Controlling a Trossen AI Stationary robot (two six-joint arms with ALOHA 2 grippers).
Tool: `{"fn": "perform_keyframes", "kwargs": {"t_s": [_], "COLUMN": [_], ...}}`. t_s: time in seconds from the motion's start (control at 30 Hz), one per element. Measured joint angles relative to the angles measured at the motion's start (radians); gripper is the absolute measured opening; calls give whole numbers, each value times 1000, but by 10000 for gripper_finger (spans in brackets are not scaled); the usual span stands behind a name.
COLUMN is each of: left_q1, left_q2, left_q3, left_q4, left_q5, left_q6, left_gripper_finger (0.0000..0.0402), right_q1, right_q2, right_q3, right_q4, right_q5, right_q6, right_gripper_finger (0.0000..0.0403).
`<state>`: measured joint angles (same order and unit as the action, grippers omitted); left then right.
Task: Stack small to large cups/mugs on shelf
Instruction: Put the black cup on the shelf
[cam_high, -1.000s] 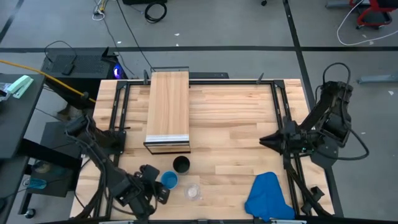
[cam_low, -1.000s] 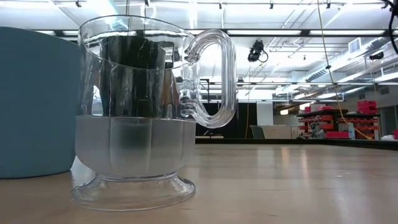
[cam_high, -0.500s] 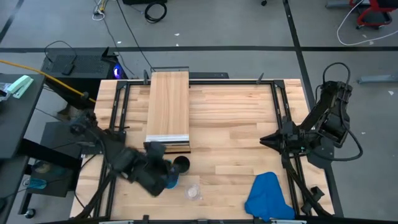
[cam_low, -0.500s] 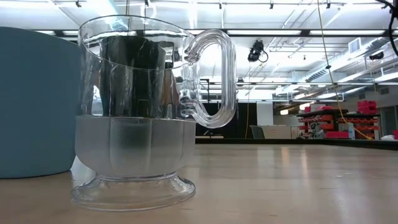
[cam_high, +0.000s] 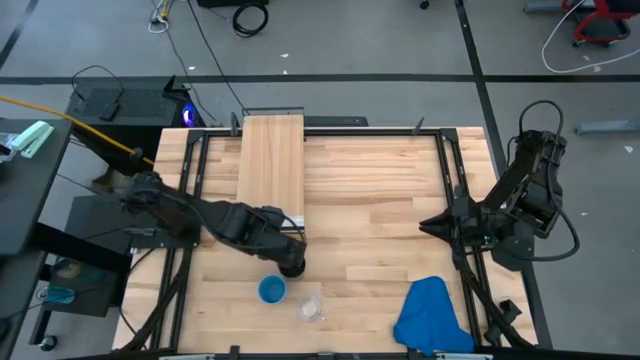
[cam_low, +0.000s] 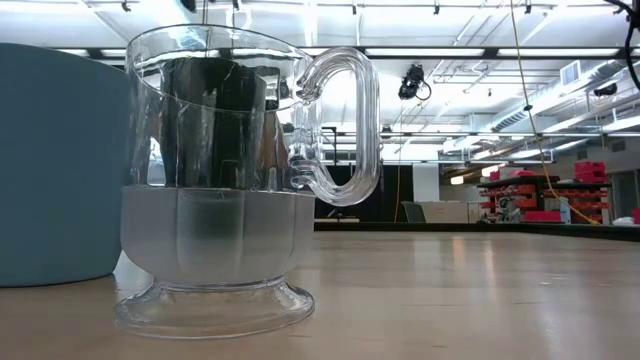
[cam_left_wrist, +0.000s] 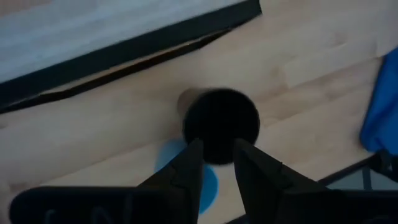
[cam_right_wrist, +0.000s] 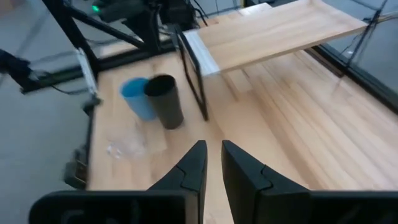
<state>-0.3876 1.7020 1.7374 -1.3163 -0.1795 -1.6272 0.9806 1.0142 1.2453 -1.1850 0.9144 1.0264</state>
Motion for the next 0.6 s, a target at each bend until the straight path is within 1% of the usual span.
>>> {"fn": "perform_keyframes", "kwargs": {"t_s": [0.1,0.17,0.23,0.3,0.37,0.43,0.53,0.6], "left_q1": [16,22,23,22,22,21,19,19], "left_q2": [2,1,1,2,2,2,2,2], "left_q3": [-40,-63,-82,-92,-93,-93,-93,-93], "left_q4": [53,71,80,80,83,86,87,87], "left_q5": [26,38,44,46,47,47,47,47], "left_q6": [41,50,46,45,45,45,45,49], "left_gripper_finger": [100,101,99,99,100,101,102,102], "right_q1": [-4,-13,-18,-7,19,47,64,63], "right_q2": [-6,-37,-94,-159,-228,-300,-390,-447], "right_q3": [-15,-47,-83,-124,-166,-206,-280,-333], "right_q4": [-66,-77,-35,70,243,457,808,972], "right_q5": [13,36,45,48,40,1,-114,-220], "right_q6": [5,50,93,64,-54,-228,-534,-695], "right_gripper_finger": [54,53,48,40,30,18,5,6]}}
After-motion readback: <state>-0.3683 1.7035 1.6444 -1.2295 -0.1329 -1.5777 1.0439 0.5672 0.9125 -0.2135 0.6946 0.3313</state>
